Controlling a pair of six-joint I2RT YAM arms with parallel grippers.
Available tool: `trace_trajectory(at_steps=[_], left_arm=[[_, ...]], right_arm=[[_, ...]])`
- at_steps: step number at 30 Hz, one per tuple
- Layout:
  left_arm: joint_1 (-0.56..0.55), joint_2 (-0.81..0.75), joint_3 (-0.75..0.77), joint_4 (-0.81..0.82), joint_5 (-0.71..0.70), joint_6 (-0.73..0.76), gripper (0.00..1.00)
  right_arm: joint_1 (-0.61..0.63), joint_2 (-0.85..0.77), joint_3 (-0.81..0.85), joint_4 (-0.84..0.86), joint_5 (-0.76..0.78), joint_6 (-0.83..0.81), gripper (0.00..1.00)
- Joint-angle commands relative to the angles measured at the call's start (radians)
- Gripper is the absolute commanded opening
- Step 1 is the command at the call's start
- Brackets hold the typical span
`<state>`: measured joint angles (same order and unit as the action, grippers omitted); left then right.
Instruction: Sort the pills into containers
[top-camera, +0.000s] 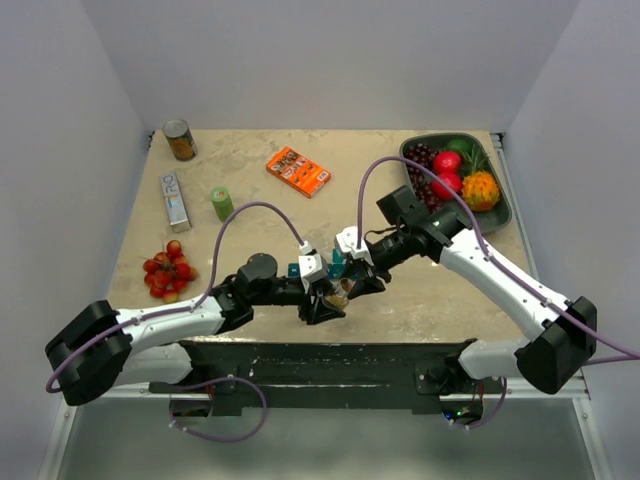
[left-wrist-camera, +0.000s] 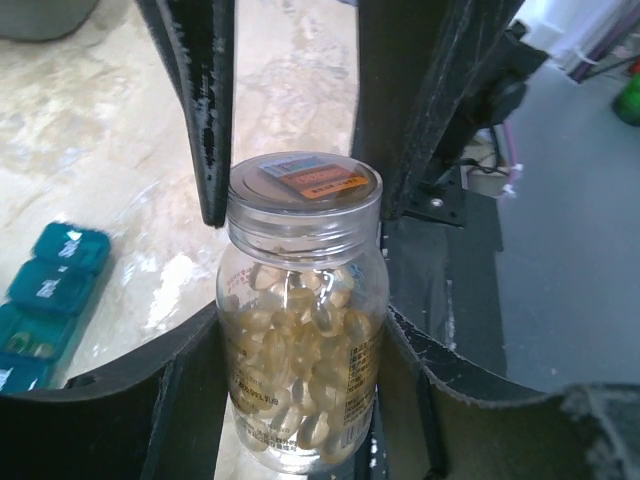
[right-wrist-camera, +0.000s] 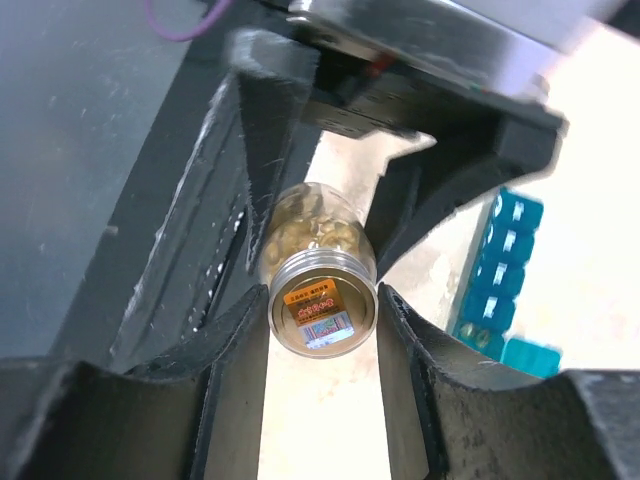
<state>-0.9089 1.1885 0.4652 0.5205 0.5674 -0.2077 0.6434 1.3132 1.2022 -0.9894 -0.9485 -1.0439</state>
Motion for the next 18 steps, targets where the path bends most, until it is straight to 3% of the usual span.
trace_trajectory(at_steps=[1, 3, 4, 7, 10, 11, 13, 14, 17, 18], left_arm=[[0.019, -0.072, 0.004, 0.180, -0.278, -0.038, 0.00], [0.015, -0.090, -0.014, 0.190, -0.383, -0.027, 0.00], [0.012, -0.093, -0.019, 0.190, -0.499, -0.027, 0.00], [0.010, -0.075, -0.057, 0.268, -0.630, -0.044, 0.00], [0.010, -0.037, -0.072, 0.291, -0.640, -0.042, 0.00], [0.010, -0.032, -0.080, 0.300, -0.626, -0.042, 0.00], [0.010, -0.027, -0.108, 0.312, -0.572, -0.044, 0.00], [0.011, -0.030, -0.124, 0.311, -0.545, -0.039, 0.00], [0.010, -0.073, -0.138, 0.239, -0.483, -0.019, 0.00], [0.011, -0.090, -0.143, 0.204, -0.469, -0.013, 0.00]], right_arm=[[0.027, 0.007, -0.047, 0.248, 0.130, 0.469, 0.06], [0.025, 0.053, -0.081, 0.406, 0.279, 0.760, 0.01], [0.024, 0.076, -0.081, 0.411, 0.274, 0.792, 0.01], [0.019, 0.118, -0.096, 0.446, 0.280, 0.970, 0.03], [0.010, 0.116, -0.083, 0.465, 0.196, 0.993, 0.27], [0.006, 0.113, -0.060, 0.447, 0.180, 0.978, 0.45], [-0.007, 0.091, -0.033, 0.405, 0.134, 0.914, 0.62], [-0.013, 0.078, -0.012, 0.391, 0.114, 0.889, 0.79], [-0.028, 0.021, 0.026, 0.322, 0.071, 0.773, 0.99], [-0.033, 0.009, 0.031, 0.304, 0.060, 0.710, 0.99]])
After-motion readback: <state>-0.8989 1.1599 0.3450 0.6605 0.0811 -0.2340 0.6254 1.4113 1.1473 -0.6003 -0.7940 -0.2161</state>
